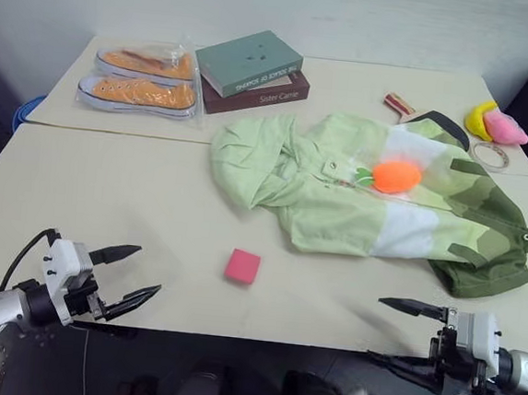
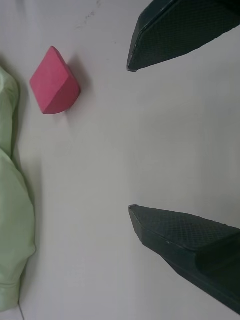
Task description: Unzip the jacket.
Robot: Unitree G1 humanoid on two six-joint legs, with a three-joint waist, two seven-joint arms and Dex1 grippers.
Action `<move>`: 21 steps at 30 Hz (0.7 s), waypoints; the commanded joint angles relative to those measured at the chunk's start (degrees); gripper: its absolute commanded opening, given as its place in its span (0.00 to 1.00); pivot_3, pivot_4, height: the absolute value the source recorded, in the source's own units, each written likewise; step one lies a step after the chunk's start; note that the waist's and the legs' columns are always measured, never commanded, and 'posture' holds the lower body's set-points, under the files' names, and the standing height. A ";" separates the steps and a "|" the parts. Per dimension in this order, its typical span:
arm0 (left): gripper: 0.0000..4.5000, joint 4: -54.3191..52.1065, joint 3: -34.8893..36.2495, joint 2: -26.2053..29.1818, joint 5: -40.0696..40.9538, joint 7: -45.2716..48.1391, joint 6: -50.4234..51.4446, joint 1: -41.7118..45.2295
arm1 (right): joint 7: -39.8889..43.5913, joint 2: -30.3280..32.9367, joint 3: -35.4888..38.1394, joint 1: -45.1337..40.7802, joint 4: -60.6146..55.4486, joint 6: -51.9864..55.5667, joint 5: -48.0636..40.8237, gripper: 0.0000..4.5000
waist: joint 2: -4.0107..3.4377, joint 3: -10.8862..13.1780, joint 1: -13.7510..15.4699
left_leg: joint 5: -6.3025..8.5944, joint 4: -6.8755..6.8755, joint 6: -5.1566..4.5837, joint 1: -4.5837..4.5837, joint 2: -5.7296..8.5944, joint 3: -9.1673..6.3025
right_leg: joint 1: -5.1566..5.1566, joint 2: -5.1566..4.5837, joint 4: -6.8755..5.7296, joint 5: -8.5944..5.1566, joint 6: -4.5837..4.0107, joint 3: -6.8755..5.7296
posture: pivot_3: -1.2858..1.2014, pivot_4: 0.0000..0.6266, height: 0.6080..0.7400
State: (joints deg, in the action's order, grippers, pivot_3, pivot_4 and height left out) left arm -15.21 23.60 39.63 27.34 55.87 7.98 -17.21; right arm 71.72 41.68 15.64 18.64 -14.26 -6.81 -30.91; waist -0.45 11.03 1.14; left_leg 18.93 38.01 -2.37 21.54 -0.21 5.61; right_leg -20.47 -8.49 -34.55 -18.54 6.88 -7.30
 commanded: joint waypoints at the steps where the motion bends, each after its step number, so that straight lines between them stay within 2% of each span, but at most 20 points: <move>1: 1.00 -0.58 0.43 1.55 -2.01 1.37 -2.38 -1.93 | -1.16 -0.78 -0.50 -0.89 -1.08 1.04 -1.11 0.98 | 0.00 0.00 0.08 | 0.00 0.00 0.01 0.00 0.00 0.00 | 0.00 0.00 0.00 0.00 0.00 0.00 | 0.52 0.24 1.00; 5: 1.00 0.27 0.96 2.17 -0.37 3.11 -1.42 -3.18 | -2.78 -2.98 -0.62 -3.62 1.08 -2.84 1.34 0.98 | -0.01 0.01 0.10 | 0.02 -0.02 0.05 0.00 -0.01 -0.01 | -0.03 0.00 0.02 0.00 -0.01 0.00 | 0.52 0.24 1.00; 8: 1.00 0.29 0.45 5.62 1.85 6.50 4.92 -5.09 | -3.42 -4.37 -1.34 -5.01 2.35 -4.24 2.32 0.98 | 0.00 0.00 0.06 | 0.02 -0.01 0.05 0.00 0.00 -0.01 | -0.03 -0.01 0.01 0.00 -0.01 0.00 | 0.52 0.24 1.00; 13: 1.00 -1.72 -0.84 4.72 0.68 6.15 2.10 -3.03 | -4.44 -6.23 -2.73 -5.39 1.87 -5.56 2.56 0.98 | -0.05 0.03 0.24 | 0.03 -0.02 0.03 0.01 0.02 -0.02 | -0.03 -0.03 0.01 -0.01 -0.01 -0.01 | 0.52 0.24 1.00; 18: 1.00 -2.98 -4.42 5.04 -1.82 5.94 0.55 -0.28 | -4.98 -7.48 -4.50 -5.34 -1.57 -5.23 1.14 0.98 | -0.05 0.03 0.11 | 0.02 -0.01 0.05 0.00 0.01 -0.02 | -0.03 -0.01 -0.04 -0.01 -0.01 0.00 | 0.52 0.24 1.00; 21: 1.00 -4.18 -9.02 4.87 -3.17 5.33 1.83 2.64 | -6.37 -8.57 -5.80 -6.89 -4.35 -4.68 0.43 0.98 | -0.05 0.03 0.03 | 0.00 -0.01 0.07 0.00 0.01 -0.01 | -0.04 0.01 -0.08 -0.01 -0.01 0.00 | 0.52 0.24 1.00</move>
State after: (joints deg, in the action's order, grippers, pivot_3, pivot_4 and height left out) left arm -17.54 16.32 44.50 24.87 61.64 9.76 -15.31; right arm 66.04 33.57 10.35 12.30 -15.57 -11.19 -29.16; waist -0.50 11.06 1.16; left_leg 18.92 38.00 -2.30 21.53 -0.19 5.61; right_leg -20.50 -8.48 -34.64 -18.54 6.87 -7.30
